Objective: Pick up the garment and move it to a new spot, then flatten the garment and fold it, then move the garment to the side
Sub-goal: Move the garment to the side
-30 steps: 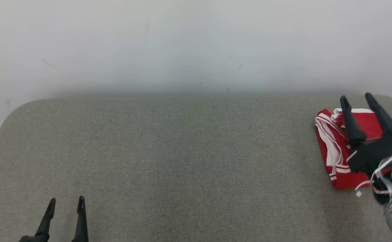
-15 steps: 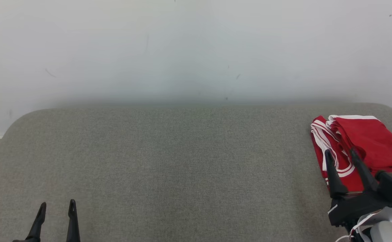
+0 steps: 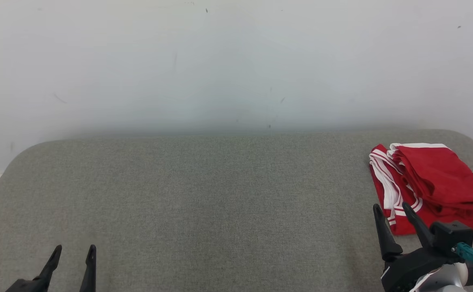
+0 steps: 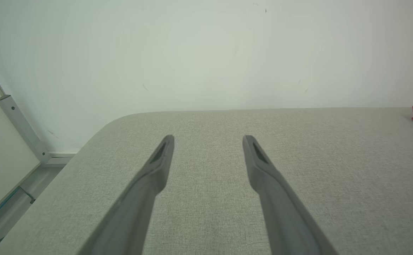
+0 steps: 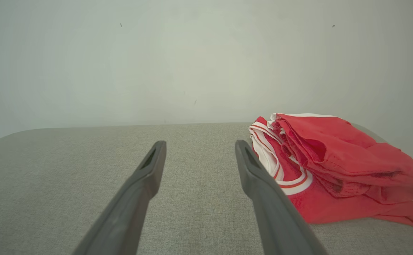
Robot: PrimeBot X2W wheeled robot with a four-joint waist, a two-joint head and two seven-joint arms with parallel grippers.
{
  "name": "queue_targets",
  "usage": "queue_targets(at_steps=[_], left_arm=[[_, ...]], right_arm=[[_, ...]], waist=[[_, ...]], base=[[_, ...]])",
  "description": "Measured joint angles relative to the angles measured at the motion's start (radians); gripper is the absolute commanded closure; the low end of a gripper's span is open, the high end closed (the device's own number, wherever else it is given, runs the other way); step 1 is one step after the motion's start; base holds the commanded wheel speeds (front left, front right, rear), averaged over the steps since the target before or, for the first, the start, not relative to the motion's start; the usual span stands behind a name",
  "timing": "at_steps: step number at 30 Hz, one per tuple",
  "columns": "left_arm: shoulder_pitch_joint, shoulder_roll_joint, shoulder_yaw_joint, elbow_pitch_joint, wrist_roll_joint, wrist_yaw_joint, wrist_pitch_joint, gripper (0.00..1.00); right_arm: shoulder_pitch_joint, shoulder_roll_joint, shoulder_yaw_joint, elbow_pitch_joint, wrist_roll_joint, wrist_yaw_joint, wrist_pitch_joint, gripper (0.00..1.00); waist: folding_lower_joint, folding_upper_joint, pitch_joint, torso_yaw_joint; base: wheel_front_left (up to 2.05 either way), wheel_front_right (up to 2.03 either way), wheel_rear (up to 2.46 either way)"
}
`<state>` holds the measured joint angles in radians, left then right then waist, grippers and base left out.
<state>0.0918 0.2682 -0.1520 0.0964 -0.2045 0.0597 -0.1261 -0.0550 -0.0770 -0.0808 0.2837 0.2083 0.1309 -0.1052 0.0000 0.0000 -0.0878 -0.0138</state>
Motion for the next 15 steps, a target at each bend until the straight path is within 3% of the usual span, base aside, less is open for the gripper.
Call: queue_targets(at_steps=[5, 15], left_arm=[[0.004, 0.022, 0.007, -0.036, -0.03, -0.033, 0.029, 0.0], [0.024, 0.039, 0.014, -0.086, -0.051, -0.025, 0.063, 0.0]], right_arm=[[0.007, 0.007, -0.008, -0.032, -0.001, 0.0, 0.028, 0.0], [0.027, 0.015, -0.016, -0.075, 0.0, 0.0, 0.057, 0.0]], waist=[[0.0, 0.0, -0.005, 0.0], [0.0, -0.0001, -0.009, 0.002]], base=[[0.0, 0.0, 0.0], [0.0, 0.0, 0.0]])
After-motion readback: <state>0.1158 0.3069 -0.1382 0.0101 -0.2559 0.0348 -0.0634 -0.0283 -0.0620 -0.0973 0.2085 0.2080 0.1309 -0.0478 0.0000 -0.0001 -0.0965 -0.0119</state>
